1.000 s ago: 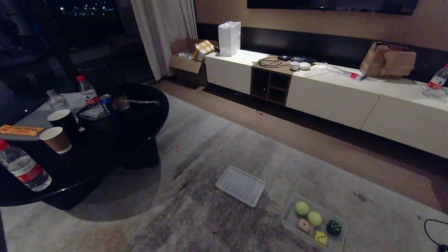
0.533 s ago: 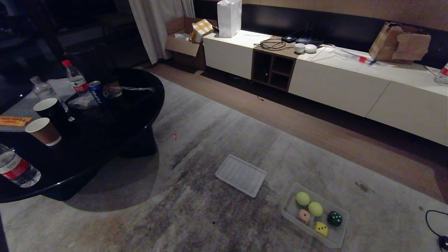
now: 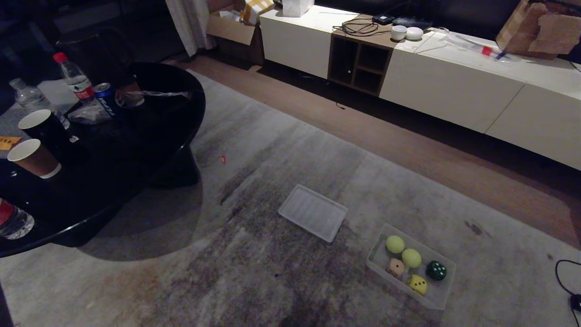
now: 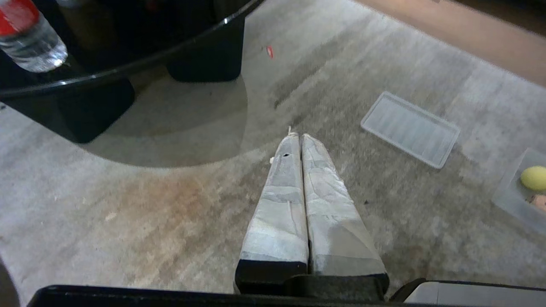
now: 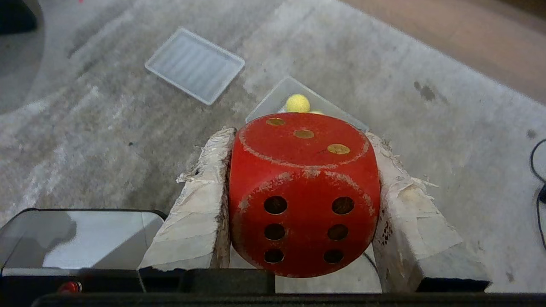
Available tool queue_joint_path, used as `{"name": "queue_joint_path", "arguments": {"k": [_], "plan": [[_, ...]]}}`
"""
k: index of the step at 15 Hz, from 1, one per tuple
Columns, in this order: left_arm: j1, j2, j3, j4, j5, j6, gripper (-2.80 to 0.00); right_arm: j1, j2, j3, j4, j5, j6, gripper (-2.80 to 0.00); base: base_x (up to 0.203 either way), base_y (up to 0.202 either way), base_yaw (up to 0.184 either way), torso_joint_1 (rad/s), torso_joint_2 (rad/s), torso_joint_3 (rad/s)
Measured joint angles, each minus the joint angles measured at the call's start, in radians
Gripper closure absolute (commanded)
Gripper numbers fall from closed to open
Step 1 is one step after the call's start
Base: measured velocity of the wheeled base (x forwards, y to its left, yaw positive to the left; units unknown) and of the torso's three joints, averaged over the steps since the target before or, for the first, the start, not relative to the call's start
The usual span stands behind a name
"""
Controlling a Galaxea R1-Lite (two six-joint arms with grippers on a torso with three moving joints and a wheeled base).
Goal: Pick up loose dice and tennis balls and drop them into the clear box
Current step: Put the toys in the box
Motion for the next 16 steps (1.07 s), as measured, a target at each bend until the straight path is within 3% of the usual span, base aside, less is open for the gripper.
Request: {"name": "queue_joint_path", "arguments": {"k": [16], "plan": [[0.0,0.0,0.0,0.0,0.002,-0.001,0.0,0.0,0.0,0.0,0.0,0.0,0.001,0.0,0.0,0.0,0.0,0.002,0.0,-0.199]]}}
